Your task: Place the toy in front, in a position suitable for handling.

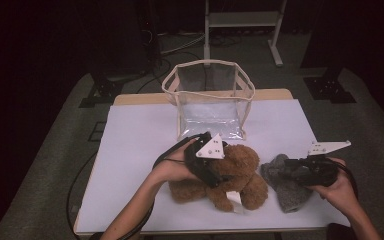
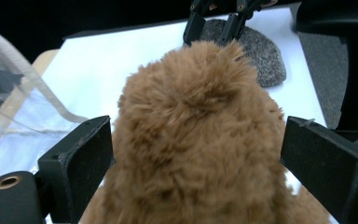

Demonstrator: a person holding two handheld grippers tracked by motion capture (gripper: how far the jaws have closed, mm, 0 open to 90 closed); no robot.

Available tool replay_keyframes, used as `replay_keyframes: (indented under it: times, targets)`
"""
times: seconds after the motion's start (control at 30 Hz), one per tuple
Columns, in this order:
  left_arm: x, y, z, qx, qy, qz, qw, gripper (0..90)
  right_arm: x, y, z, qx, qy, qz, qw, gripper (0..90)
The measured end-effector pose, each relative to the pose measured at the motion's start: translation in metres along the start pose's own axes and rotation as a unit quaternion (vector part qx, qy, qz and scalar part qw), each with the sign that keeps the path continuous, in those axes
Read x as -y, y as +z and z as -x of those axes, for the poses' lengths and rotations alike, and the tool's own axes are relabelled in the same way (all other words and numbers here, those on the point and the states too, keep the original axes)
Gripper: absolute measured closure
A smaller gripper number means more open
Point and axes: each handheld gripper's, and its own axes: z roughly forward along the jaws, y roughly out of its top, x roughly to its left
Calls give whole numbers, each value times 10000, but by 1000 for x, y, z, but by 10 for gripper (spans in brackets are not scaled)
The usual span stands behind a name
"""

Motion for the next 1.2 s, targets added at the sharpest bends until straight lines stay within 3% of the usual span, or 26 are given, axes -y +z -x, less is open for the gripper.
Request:
replay_keyframes:
  times: [0.07, 0.1, 0.23, 0.37, 0.47, 0.57, 0.8, 0.93, 1.2]
  targets:
    - [5, -6, 0, -77, -5, -24, 10000, 82, -12, 1, -9, -167, -181, 78, 9997, 323]
    - [12, -12, 1, -147, -46, -45, 9999, 74, -23, 3, -18, -379, -336, 179, 9986, 304]
    - [27, -23, 2, -249, -159, -30, 9996, 74, -39, 10, -31, -653, -610, 247, 9957, 268]
    - [48, -37, 3, -407, -312, -26, 9987, 74, -57, 18, -46, -845, -908, 279, 9919, 250]
    - [64, -44, 4, -482, -320, -72, 9983, 73, -68, 25, -55, -907, -1127, 260, 9891, 229]
    - [83, -51, 4, -552, -501, -108, 9972, 73, -80, 33, -60, -936, -1303, 251, 9867, 214]
    - [105, -57, 7, -509, -687, -217, 9961, 52, -94, 44, -65, -999, -1522, 161, 9832, 188]
    - [117, -57, 5, -515, -908, -149, 9944, 28, -100, 54, -65, -1032, -1563, 74, 9823, 187]
    - [134, -47, 6, -211, -1126, -160, 9933, 13, -103, 74, -66, -1167, -1623, -102, 9798, 164]
